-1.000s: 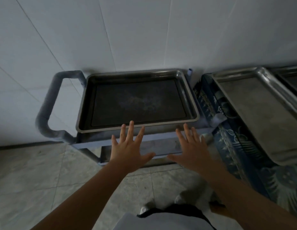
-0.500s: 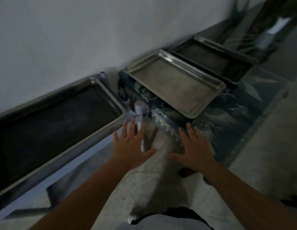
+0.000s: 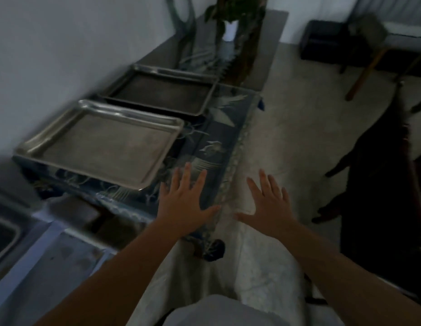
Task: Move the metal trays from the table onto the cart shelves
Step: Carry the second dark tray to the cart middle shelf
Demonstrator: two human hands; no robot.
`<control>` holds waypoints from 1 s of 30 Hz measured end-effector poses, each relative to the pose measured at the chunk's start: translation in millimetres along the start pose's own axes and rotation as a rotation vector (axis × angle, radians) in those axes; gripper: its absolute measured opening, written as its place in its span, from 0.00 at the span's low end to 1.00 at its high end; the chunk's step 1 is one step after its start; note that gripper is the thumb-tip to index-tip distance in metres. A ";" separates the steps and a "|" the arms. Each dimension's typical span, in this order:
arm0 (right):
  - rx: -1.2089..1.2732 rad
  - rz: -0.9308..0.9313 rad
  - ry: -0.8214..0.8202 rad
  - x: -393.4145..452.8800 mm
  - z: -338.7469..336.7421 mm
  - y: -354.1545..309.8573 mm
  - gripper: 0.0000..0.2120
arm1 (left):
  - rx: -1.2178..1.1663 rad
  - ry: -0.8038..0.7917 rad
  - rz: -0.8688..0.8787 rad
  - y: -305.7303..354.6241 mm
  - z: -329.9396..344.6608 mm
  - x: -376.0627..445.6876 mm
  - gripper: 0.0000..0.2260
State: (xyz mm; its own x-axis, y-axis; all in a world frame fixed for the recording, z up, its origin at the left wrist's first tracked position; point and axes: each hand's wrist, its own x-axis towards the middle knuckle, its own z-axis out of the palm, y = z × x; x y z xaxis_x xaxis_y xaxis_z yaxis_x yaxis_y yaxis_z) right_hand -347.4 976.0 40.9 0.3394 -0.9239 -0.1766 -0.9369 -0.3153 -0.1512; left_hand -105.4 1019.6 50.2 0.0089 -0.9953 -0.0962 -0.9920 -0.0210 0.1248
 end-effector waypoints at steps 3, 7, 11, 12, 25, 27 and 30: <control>0.011 0.063 0.045 7.7 -5.1 51.8 0.54 | 0.006 -0.044 0.058 43.4 3.7 38.6 0.49; 0.011 0.128 0.059 22.4 -6.5 103.9 0.50 | 0.009 -0.058 0.106 81.6 7.7 85.2 0.49; 0.036 0.183 0.075 48.6 -5.2 142.3 0.49 | 0.023 -0.054 0.149 110.5 9.9 139.0 0.51; 0.042 0.187 0.074 57.5 -5.4 151.0 0.49 | 0.038 -0.053 0.160 116.9 10.6 153.7 0.51; 0.062 0.275 -0.017 211.8 -41.0 259.2 0.49 | 0.075 -0.085 0.232 162.8 12.5 368.5 0.45; 0.069 0.272 -0.043 236.7 -50.4 273.4 0.50 | 0.063 -0.094 0.211 172.6 12.3 393.7 0.45; 0.089 0.215 -0.066 283.7 -61.8 297.9 0.51 | 0.062 -0.093 0.181 184.1 13.7 433.1 0.46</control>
State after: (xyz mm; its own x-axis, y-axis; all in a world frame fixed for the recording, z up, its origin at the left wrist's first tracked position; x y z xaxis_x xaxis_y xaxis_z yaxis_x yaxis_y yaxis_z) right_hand -535.5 606.6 5.8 0.1400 -0.9506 -0.2770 -0.9782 -0.0894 -0.1877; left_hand -285.9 586.0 18.1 -0.1788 -0.9693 -0.1686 -0.9822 0.1659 0.0880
